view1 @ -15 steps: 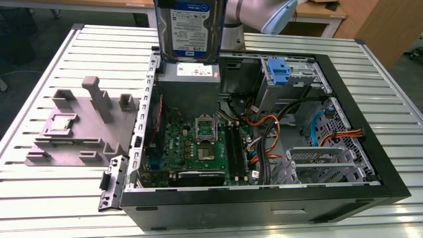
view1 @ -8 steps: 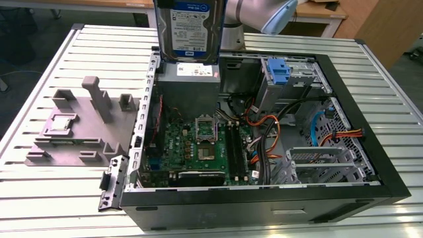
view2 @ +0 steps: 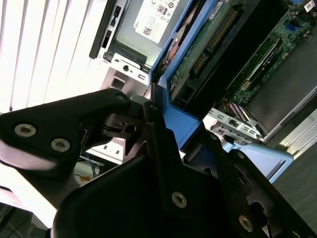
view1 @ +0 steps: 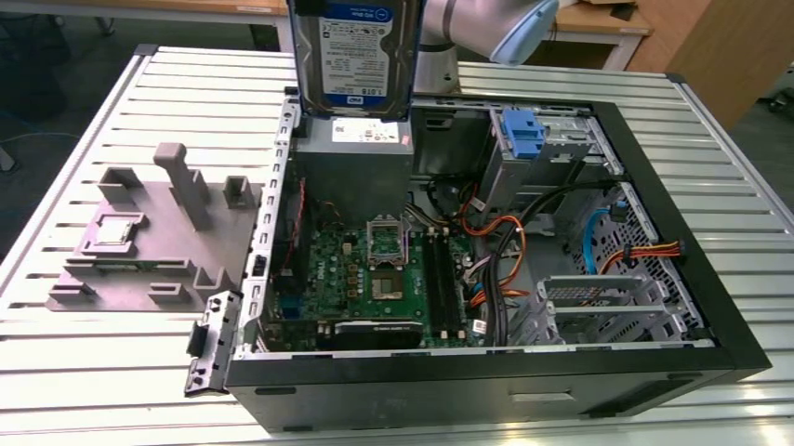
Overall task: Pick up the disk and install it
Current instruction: 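Pick up the disk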
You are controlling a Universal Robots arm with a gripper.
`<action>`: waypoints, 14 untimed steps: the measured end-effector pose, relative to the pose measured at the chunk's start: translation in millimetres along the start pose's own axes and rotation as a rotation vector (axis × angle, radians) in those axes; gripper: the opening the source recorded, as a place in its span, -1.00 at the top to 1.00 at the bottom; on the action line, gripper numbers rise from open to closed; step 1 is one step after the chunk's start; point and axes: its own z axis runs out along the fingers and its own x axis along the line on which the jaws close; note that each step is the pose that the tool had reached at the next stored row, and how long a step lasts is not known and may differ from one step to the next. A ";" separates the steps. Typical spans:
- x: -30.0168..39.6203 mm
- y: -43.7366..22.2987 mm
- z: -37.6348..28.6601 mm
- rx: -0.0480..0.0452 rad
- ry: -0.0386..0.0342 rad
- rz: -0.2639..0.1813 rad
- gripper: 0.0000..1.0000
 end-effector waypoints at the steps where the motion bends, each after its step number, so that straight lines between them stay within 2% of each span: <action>1: 0.0 0.6 0.0 0.0000 0.0000 0.000 0.26; 14: 0.1 1.6 0.0 -0.0001 0.0000 0.000 0.26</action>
